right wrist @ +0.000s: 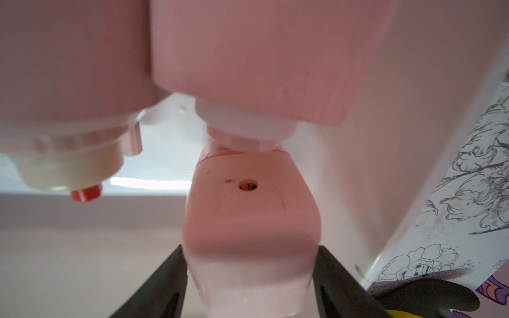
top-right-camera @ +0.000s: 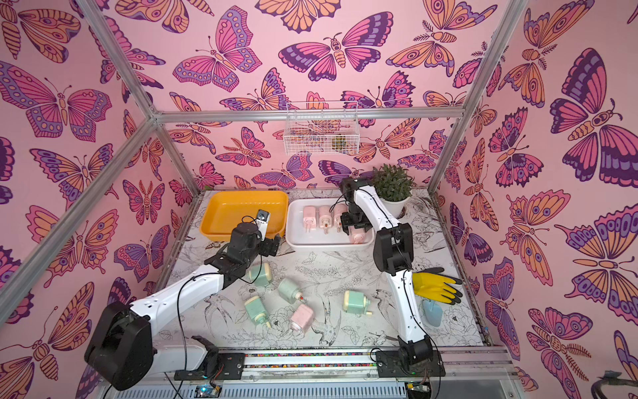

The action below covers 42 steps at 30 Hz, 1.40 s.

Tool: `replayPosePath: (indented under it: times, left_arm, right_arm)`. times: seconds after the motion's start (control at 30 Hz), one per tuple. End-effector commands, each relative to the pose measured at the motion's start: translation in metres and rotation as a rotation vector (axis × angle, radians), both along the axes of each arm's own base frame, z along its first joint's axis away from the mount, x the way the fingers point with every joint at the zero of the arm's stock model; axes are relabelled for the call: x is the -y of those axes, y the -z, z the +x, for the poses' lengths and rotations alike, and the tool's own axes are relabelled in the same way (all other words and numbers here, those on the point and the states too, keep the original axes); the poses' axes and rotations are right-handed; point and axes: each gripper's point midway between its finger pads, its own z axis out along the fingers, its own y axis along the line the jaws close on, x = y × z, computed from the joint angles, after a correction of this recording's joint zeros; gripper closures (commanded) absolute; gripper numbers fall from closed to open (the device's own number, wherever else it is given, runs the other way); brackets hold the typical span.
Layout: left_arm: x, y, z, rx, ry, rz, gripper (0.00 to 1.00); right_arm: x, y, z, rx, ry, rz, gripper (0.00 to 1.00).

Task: Place the pencil sharpeners by color into the storage box
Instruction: Adjust the pencil sharpener in the storage box, then pick up the pencil sharpener from the center of the board.

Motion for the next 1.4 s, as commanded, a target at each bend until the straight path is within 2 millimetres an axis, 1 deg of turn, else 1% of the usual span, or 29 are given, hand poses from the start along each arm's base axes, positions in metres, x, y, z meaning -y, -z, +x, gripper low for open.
replayPosePath:
  times: [0.0,0.1,0.17,0.23,0.33,0.47,0.53,0.6,0.63,0.67,0.77,0.8,0.83,0.87,0.93,1.0,1.07,1.13,1.2,1.23,1.27,1.3,1.37]
  left_arm:
    - [-0.001,-0.004,0.003,0.013,-0.01,0.003,0.0]
    - [-0.001,-0.004,0.002,0.013,-0.008,0.004,0.0]
    - [-0.001,-0.005,0.002,0.014,-0.007,0.002,0.0]
    - [0.001,-0.006,0.0,0.015,0.004,-0.006,0.0]
    - [0.01,-0.006,-0.004,0.006,0.056,-0.03,0.0]
    - [0.021,-0.006,-0.012,-0.001,0.084,-0.017,0.0]
    - [0.03,-0.01,-0.02,0.007,0.09,0.028,0.0]
    - [0.041,-0.012,-0.033,-0.007,0.094,0.065,0.0]
    - [0.045,-0.009,-0.041,-0.029,0.085,0.083,0.0]
    - [0.048,-0.018,-0.053,-0.03,0.08,0.07,0.0]
    - [0.064,-0.01,-0.093,-0.13,0.125,0.055,0.0]
    - [0.068,-0.007,-0.106,-0.168,0.146,0.047,0.0]
    - [0.072,-0.003,-0.121,-0.218,0.17,0.03,0.0]
    - [0.076,0.0,-0.135,-0.263,0.192,0.015,0.0]
    - [0.079,0.008,-0.164,-0.374,0.219,-0.007,0.0]
    - [0.081,0.017,-0.189,-0.481,0.226,-0.018,0.0]
    - [0.083,0.028,-0.211,-0.577,0.211,-0.02,0.0]
    - [0.091,0.039,-0.235,-0.677,0.224,-0.019,0.0]
    - [0.097,0.047,-0.254,-0.738,0.22,-0.002,0.0]
    - [0.099,0.05,-0.26,-0.754,0.208,0.008,0.0]
    - [0.099,0.05,-0.262,-0.758,0.196,0.01,0.0]
    - [0.103,0.061,-0.263,-0.778,0.18,0.045,0.01]
    - [0.111,0.068,-0.261,-0.79,0.174,0.075,0.04]
  right_arm:
    - [0.002,-0.012,0.007,0.053,0.018,0.004,0.19]
    - [-0.001,-0.017,0.008,0.072,0.02,0.021,0.15]
    - [0.0,-0.024,0.006,0.08,0.021,0.028,0.13]
    - [0.003,-0.034,0.003,0.104,0.027,0.024,0.12]
    - [0.005,-0.052,-0.004,0.157,0.034,0.05,0.1]
    - [0.006,-0.083,-0.014,0.263,0.031,0.099,0.07]
    - [0.004,-0.098,-0.017,0.334,0.015,0.138,0.06]
    - [0.0,-0.109,-0.019,0.417,-0.009,0.184,0.01]
    - [-0.001,-0.116,-0.019,0.471,-0.012,0.207,0.01]
    - [0.0,-0.12,-0.02,0.525,-0.009,0.23,0.01]
    - [0.014,-0.134,-0.02,0.709,0.065,0.245,0.01]
    - [0.018,-0.135,-0.021,0.746,0.081,0.254,0.01]
    - [0.02,-0.145,-0.025,0.807,0.091,0.278,0.01]
    - [0.022,-0.147,-0.028,0.83,0.095,0.288,0.01]
    - [0.022,-0.148,-0.038,0.811,0.048,0.296,0.01]
    - [0.027,-0.144,-0.049,0.785,0.044,0.276,0.01]
    - [0.033,-0.139,-0.054,0.804,0.055,0.268,0.01]
    - [0.036,-0.137,-0.057,0.841,0.063,0.284,0.01]
    - [0.038,-0.134,-0.062,0.844,0.077,0.293,0.01]
    - [0.038,-0.132,-0.063,0.847,0.084,0.299,0.01]
    - [0.039,-0.13,-0.064,0.848,0.093,0.302,0.01]
    - [0.04,-0.128,-0.064,0.853,0.108,0.304,0.01]
    - [0.038,-0.127,-0.065,0.855,0.104,0.319,0.01]
